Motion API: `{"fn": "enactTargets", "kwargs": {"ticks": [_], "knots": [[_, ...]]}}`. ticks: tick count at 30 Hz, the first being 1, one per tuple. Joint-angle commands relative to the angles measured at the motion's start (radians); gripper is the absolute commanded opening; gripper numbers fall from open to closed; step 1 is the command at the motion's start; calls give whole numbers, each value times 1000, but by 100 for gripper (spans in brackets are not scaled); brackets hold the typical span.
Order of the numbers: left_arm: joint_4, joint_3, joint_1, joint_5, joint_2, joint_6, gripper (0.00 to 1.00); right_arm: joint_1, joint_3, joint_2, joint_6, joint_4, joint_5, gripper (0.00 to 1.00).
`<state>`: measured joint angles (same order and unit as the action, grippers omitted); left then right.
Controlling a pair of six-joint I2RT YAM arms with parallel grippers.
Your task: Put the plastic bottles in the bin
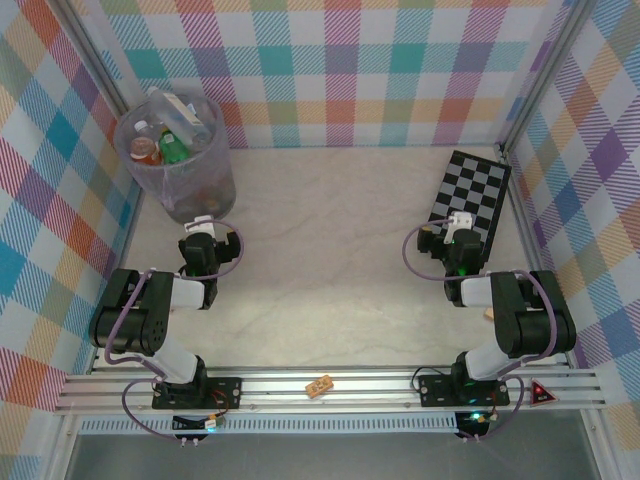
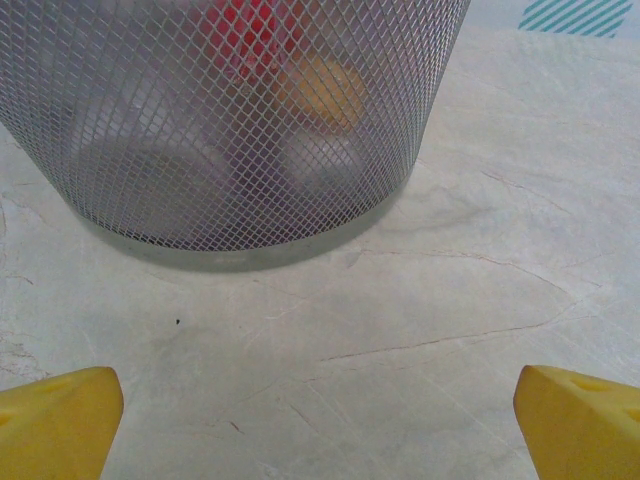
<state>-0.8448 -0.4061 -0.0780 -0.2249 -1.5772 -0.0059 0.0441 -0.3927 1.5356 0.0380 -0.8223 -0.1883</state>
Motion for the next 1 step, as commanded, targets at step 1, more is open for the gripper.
{"fn": "enactTargets", "kwargs": {"ticks": [1], "knots": [[-41, 6, -6, 6, -4, 11, 100, -2, -5, 0, 10, -30, 18, 100]]}}
